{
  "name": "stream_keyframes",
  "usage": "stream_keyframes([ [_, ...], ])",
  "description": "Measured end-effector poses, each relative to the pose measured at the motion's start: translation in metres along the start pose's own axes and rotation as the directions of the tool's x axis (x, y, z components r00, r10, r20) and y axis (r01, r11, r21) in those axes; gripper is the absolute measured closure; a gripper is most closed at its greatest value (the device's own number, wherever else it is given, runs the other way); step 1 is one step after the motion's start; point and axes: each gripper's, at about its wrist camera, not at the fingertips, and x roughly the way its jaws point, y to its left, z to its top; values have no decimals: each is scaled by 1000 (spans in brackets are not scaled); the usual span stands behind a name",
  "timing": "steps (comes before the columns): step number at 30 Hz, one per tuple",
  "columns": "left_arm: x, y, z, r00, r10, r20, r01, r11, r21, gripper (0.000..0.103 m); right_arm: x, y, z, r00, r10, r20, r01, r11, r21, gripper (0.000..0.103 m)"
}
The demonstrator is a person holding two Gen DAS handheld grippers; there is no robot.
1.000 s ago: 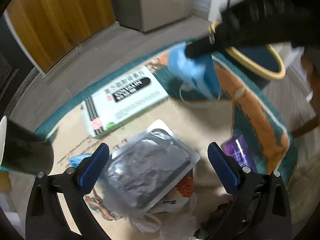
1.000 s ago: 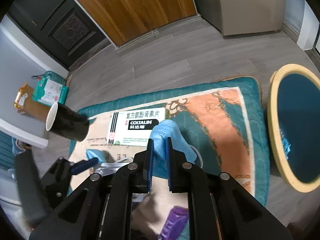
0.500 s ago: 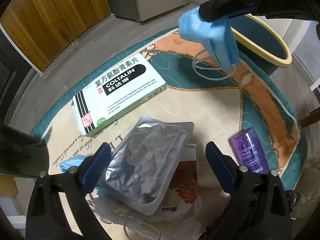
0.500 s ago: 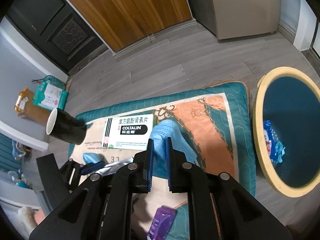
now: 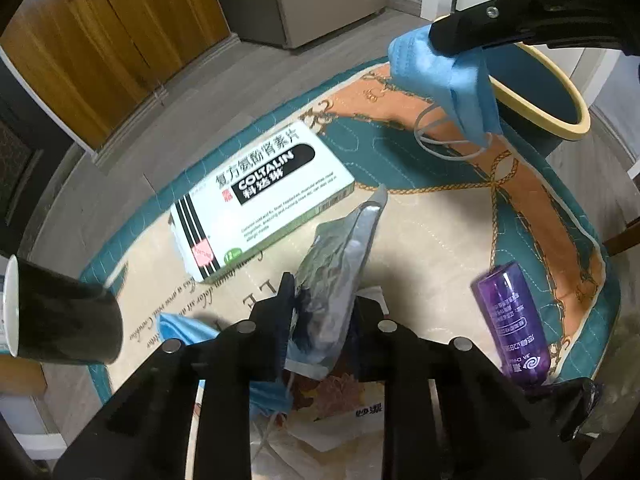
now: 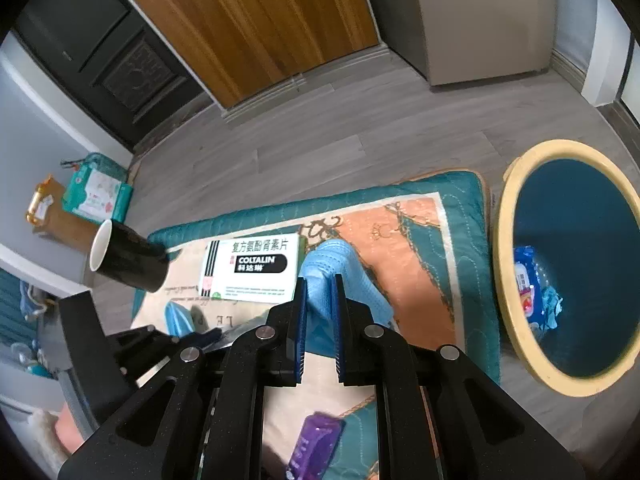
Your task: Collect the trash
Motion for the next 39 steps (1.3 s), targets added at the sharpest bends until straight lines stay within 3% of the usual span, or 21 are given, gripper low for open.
stream_keyframes([
  [5, -12, -9, 6, 999, -11, 34, 10, 999, 35, 89, -6, 0, 0, 1000, 3, 13, -3, 1000, -9, 90],
  [12, -40, -17, 17, 993, -40, 114, 37, 999, 34, 90, -25, -11, 4, 998, 26, 52, -26, 1000, -1, 90],
  [22, -78, -20, 39, 963, -85, 256, 95, 995, -27, 90, -64, -35, 6, 990, 59, 129, -65, 997, 42, 90],
  [39, -101, -45, 62, 928, -139, 345, 162, 986, -41, 90, -117, -87, 3, 968, 53, 243, -86, 988, 127, 90],
])
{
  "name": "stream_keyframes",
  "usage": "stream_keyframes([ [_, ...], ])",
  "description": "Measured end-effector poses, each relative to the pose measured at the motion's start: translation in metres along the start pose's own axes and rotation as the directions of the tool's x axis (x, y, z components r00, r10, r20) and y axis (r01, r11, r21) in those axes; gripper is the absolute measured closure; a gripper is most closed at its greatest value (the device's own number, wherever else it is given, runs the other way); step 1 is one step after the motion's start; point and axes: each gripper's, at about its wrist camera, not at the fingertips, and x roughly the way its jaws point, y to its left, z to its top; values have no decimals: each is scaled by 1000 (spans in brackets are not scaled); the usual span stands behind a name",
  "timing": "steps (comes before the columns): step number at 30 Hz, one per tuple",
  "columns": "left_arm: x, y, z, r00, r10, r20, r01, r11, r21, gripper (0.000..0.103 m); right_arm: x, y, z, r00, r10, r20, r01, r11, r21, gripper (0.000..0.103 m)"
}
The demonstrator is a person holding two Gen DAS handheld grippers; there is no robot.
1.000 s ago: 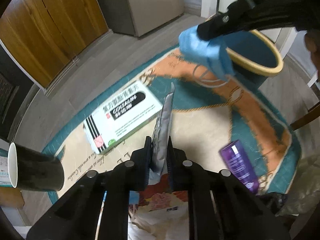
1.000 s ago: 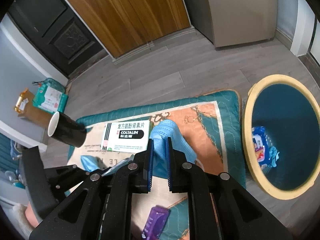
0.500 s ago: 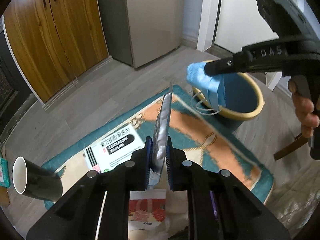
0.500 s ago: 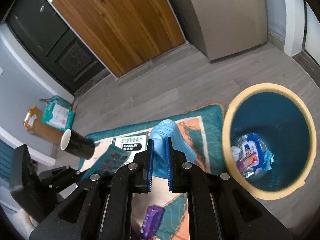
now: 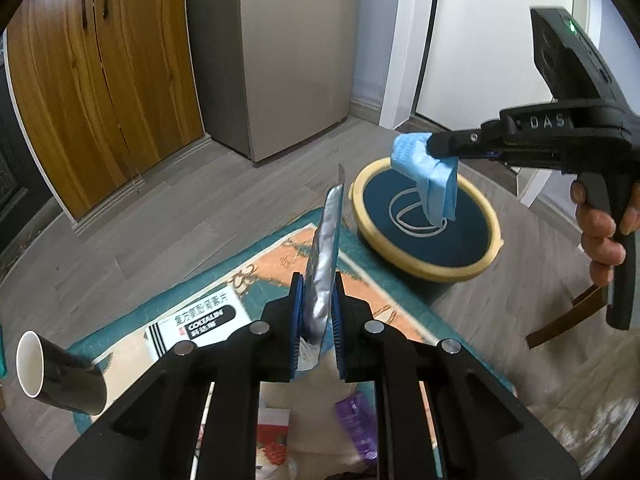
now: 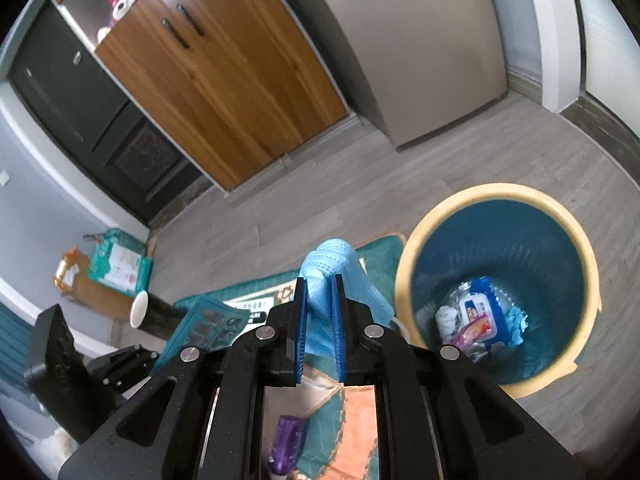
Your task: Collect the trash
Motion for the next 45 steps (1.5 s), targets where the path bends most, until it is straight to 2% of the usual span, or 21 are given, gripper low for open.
stream_keyframes([
  [6, -1, -6, 9, 998, -58, 16, 58, 998, -39, 90, -5, -12, 3, 1000, -5, 11, 5, 1000, 25, 90],
  [13, 2, -16, 14, 998, -69, -10, 68, 997, -32, 90, -6, -18, 2, 1000, -2, 8, 2, 1000, 30, 90],
  [17, 3, -9, 10, 997, -65, -39, 63, 997, -43, 90, -3, -19, 3, 1000, -4, 1, 4, 1000, 30, 90],
  [22, 1, 7, 4, 992, -112, -63, 104, 987, -124, 90, 1, -15, 4, 1000, 3, -7, -3, 1000, 20, 90],
  [25, -3, 18, 3, 987, -154, -54, 142, 972, -188, 90, 3, -11, 2, 1000, 6, -14, -6, 1000, 7, 90],
  [26, -6, 19, 4, 988, -147, -41, 137, 971, -194, 90, 4, -11, 1, 1000, 6, -16, -6, 1000, 4, 90],
  [29, -20, 12, 10, 997, -82, -6, 81, 989, -122, 90, 5, -8, 0, 1000, 7, -20, -7, 1000, -7, 90],
  [31, -29, 6, 14, 998, -67, 20, 68, 994, -83, 91, 6, -7, -1, 1000, 4, -21, -4, 1000, -12, 90],
  [32, -31, 3, 15, 998, -61, 27, 62, 996, -68, 102, 6, -7, -1, 1000, 1, -21, -1, 1000, -12, 90],
  [36, -29, -9, 15, 999, -44, 13, 44, 999, -3, 103, 3, -9, 0, 1000, 0, -13, 0, 1000, -3, 90],
  [45, -9, -18, 6, 998, -24, -54, 25, 999, 20, 103, 0, -13, 0, 1000, 2, -13, -2, 1000, 7, 90],
])
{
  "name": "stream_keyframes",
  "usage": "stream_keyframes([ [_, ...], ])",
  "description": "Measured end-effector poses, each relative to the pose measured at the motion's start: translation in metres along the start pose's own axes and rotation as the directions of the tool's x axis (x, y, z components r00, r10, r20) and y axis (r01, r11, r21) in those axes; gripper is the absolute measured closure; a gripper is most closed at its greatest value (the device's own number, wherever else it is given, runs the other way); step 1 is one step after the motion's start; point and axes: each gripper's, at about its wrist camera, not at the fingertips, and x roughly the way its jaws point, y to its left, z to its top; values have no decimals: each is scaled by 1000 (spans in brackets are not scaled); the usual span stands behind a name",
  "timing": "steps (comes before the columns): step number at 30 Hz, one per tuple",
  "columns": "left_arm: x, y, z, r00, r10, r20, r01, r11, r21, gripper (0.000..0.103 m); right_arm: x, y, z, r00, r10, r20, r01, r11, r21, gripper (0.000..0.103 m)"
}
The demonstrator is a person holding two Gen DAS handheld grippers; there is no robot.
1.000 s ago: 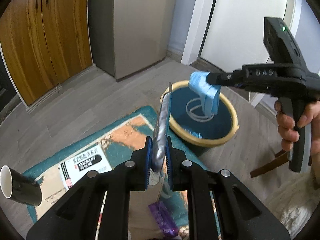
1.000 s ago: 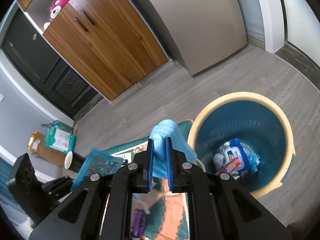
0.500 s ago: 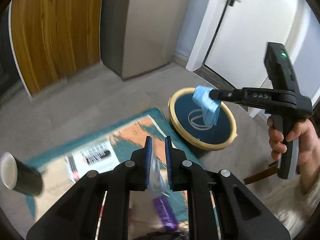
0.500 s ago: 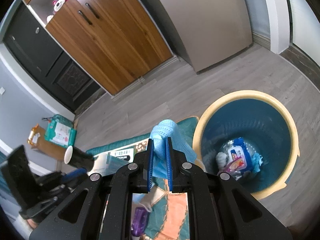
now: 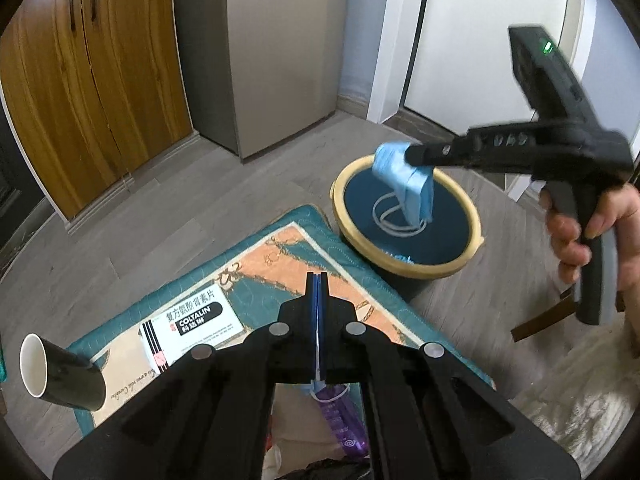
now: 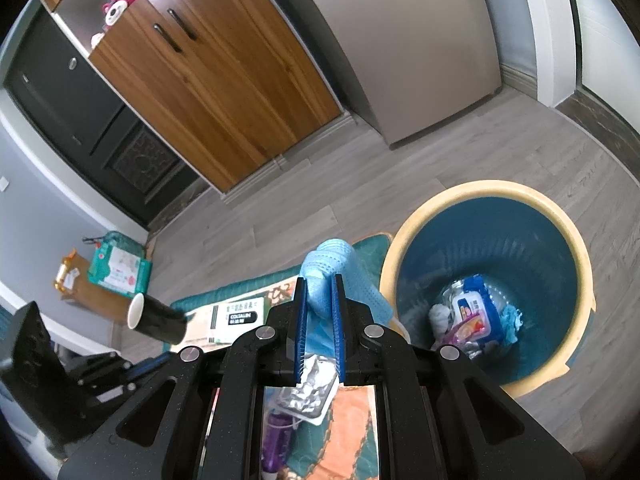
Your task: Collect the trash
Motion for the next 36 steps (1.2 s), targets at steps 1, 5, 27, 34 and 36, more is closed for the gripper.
stream_keyframes([
  [1, 5, -1, -2, 1000, 4, -9, -4, 1000, 3, 103, -1, -1, 0, 1000, 1, 0, -1, 1000, 2, 90],
  [5, 32, -6, -14, 998, 9, -66, -8, 1000, 17, 101, -2, -2, 1, 1000, -3, 7, 3, 1000, 2, 90],
  [27, 142, -18, -56, 952, 77, -296, -70, 997, 33, 61, 3, -8, 2, 1000, -10, -5, 10, 1000, 19, 90],
  [34, 112, -24, -33, 982, 52, -183, -42, 997, 57, 94, -2, -17, 4, 1000, -1, 13, 0, 999, 37, 90],
  [36, 104, -29, -28, 984, 36, -173, -23, 997, 77, 94, -2, -18, 4, 1000, 3, 15, -3, 999, 42, 90],
])
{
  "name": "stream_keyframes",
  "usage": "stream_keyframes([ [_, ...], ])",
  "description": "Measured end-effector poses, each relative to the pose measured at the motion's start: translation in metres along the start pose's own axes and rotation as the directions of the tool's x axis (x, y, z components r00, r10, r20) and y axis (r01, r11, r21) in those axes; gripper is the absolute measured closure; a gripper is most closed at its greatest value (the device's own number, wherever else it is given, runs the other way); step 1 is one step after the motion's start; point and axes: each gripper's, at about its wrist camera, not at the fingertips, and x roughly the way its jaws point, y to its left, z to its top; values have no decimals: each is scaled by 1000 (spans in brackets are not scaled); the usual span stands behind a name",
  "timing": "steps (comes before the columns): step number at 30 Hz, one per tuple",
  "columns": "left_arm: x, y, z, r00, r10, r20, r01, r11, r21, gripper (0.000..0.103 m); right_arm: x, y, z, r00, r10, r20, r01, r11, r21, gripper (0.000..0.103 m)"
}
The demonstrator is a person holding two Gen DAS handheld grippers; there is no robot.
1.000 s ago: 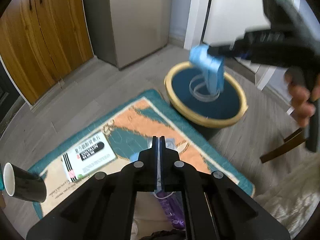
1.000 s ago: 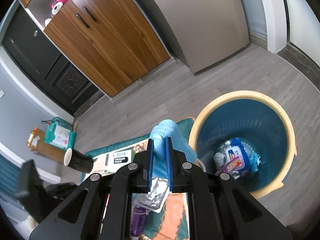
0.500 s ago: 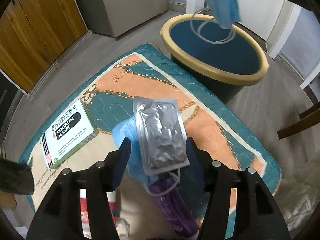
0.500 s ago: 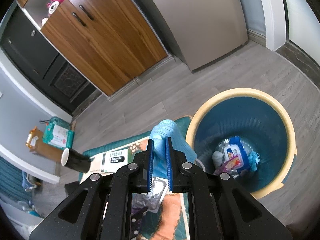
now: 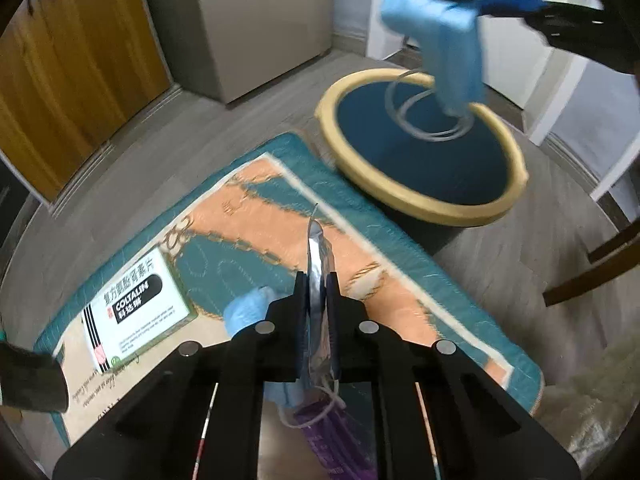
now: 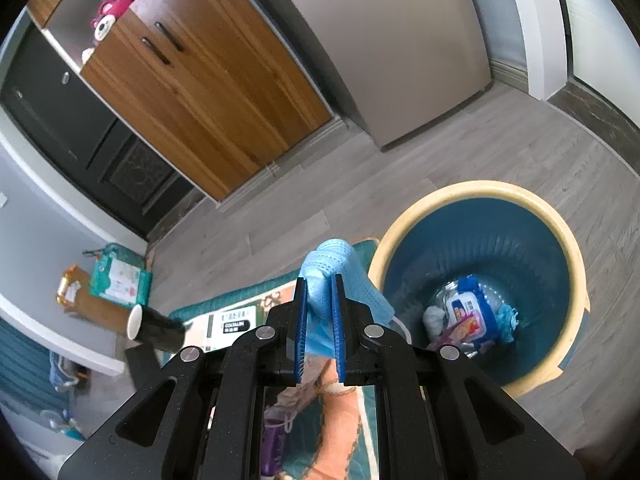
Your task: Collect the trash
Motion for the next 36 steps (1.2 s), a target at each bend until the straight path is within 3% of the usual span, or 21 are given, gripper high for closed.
stream_keyframes([
  [4, -27, -3, 11, 998, -22, 64, 23, 1000, -12, 94, -3, -1, 2, 1000, 8, 9, -8, 1000, 3, 90],
  [11, -75, 1, 41, 977, -27, 210, 39, 998, -52, 94, -17, -9, 10, 998, -11, 55, 10, 1000, 19, 90],
  [15, -82, -13, 54, 970, -22, 243, 26, 1000, -12, 94, -27, -20, 19, 995, -32, 94, 28, 999, 41, 90],
  [23, -55, -47, 87, 973, -39, 226, 27, 998, 55, 94, -25, -53, 25, 987, -115, 108, 106, 990, 90, 90],
  [28, -17, -72, 110, 983, -56, 175, 45, 997, 65, 94, -17, -82, 26, 984, -150, 92, 135, 980, 149, 90],
  [36, 14, -82, 136, 986, -65, 151, 67, 998, -8, 94, -4, -101, 24, 987, -151, 56, 138, 974, 181, 90],
])
